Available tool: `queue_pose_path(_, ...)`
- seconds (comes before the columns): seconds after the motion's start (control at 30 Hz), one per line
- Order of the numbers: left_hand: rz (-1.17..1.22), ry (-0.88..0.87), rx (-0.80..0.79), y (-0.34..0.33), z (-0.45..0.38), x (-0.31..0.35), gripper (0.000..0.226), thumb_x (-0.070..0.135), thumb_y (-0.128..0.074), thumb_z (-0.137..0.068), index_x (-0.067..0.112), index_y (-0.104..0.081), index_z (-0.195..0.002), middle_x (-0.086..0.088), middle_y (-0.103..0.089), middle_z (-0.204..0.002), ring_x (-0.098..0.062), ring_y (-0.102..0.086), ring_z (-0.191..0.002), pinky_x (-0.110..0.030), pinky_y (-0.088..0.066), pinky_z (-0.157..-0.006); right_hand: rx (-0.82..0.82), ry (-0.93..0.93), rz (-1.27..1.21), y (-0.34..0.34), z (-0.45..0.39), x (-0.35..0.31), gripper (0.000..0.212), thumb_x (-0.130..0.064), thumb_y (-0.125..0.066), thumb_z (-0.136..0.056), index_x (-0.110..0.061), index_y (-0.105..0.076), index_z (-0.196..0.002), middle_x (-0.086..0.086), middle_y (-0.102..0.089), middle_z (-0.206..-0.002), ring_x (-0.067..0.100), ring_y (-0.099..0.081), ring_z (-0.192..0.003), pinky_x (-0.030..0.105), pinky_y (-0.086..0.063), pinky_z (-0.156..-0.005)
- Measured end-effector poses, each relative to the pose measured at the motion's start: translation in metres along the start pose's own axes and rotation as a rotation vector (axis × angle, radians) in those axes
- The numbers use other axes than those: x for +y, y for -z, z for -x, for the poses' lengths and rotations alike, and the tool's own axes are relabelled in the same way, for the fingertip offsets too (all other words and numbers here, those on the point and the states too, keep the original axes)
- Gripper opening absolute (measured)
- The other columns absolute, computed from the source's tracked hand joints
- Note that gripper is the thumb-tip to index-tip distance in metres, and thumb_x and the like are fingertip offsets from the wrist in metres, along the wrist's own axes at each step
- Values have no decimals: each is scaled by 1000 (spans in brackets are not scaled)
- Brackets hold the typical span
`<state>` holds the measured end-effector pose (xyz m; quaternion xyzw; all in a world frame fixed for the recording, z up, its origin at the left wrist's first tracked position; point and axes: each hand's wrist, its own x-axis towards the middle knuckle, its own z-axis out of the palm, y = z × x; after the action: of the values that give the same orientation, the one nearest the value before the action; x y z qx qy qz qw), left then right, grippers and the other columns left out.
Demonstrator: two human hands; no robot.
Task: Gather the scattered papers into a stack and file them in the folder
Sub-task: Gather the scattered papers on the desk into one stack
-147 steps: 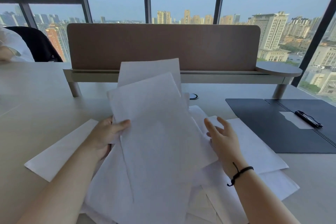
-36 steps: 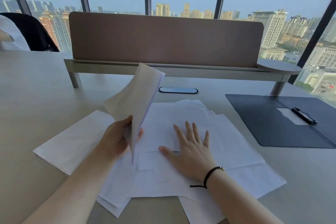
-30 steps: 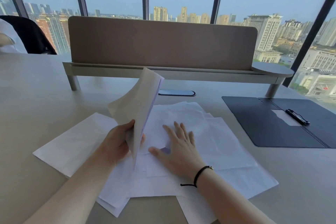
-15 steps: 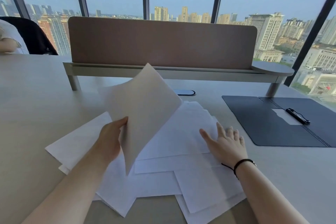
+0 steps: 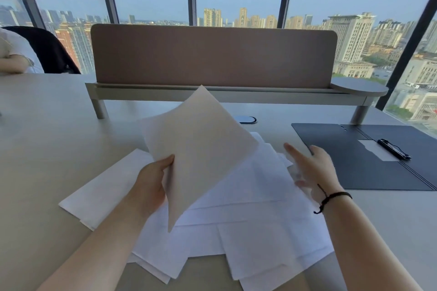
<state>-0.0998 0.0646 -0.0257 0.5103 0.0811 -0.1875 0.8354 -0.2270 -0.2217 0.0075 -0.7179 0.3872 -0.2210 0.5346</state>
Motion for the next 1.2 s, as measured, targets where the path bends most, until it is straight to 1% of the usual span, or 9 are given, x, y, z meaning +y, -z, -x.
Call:
queue_pose_path(0.17,30,-4,31,5,-6,2,30,12,-58,-96,2,-67,-124,-16,-72,-119,-30,-70,-101,-39,-55,-80,-243,-248,-299,5,-7,9,46,-38,-82,-77,-7,-62,-106,18,-60,-88,26,-52,-49,27,-44,-46)
queue_pose_path(0.27,3,-20,21,5,-8,2,31,14,-59,-95,4,-68,-123,-15,-72,-121,-31,-69,-105,-40,-55,-83,-359,-258,-305,0,-7,15,39,-24,-80,-81,8,-70,-102,26,-73,-97,34,-67,-70,44,-59,-67)
queue_pose_path(0.37,-29,-68,-1,5,-8,3,34,17,-58,-96,6,-66,-127,-13,-70,-124,-32,-66,-115,-42,-53,-91,-403,-137,-264,-6,-5,21,31,-6,-75,-82,0,-71,-112,25,-75,-103,38,-73,-83,60,-57,-85)
queue_pose_path(0.53,-53,-144,-21,7,1,11,36,21,-60,-94,11,-67,-127,-9,-72,-123,-29,-67,-117,-43,-49,-101,-185,168,-31,-20,-2,25,19,-9,-73,-80,-18,-70,-97,5,-77,-86,29,-75,-72,44,-63,-65)
queue_pose_path(0.57,-64,-150,-25,6,4,13,35,22,-60,-94,11,-68,-126,-8,-73,-121,-28,-68,-115,-42,-51,-98,-126,244,24,-22,1,23,7,-12,-73,-81,-13,-68,-86,4,-74,-79,29,-70,-66,42,-58,-60)
queue_pose_path(0.67,-95,-144,-50,4,13,16,31,24,-56,-96,13,-71,-121,-7,-76,-114,-24,-73,-100,-37,-55,-83,20,340,7,-24,0,25,33,-14,-69,-83,-1,-46,-65,5,-47,-58,24,-38,-53,31,-33,-51)
queue_pose_path(0.8,-113,-99,-63,2,17,16,36,26,-53,-95,11,-69,-124,-10,-74,-118,-27,-72,-96,-37,-54,-79,-19,118,-420,-26,11,21,25,-11,-64,-81,11,-54,-88,11,-53,-73,22,-48,-64,36,-41,-59)
queue_pose_path(0.97,-83,-102,-24,-3,17,10,32,20,-59,-92,8,-71,-120,-12,-76,-113,-25,-74,-88,-36,-55,-76,-148,-30,-605,-35,18,23,8,-4,-60,-86,-3,-58,-94,17,-60,-91,30,-55,-79,44,-45,-72)
queue_pose_path(1.2,27,-162,-28,-3,14,6,40,21,-67,-87,11,-68,-126,-10,-73,-121,-31,-68,-112,-49,-50,-100,-202,-102,-854,-28,18,20,19,0,-53,-98,-9,-67,-107,14,-73,-109,32,-68,-97,49,-55,-94)
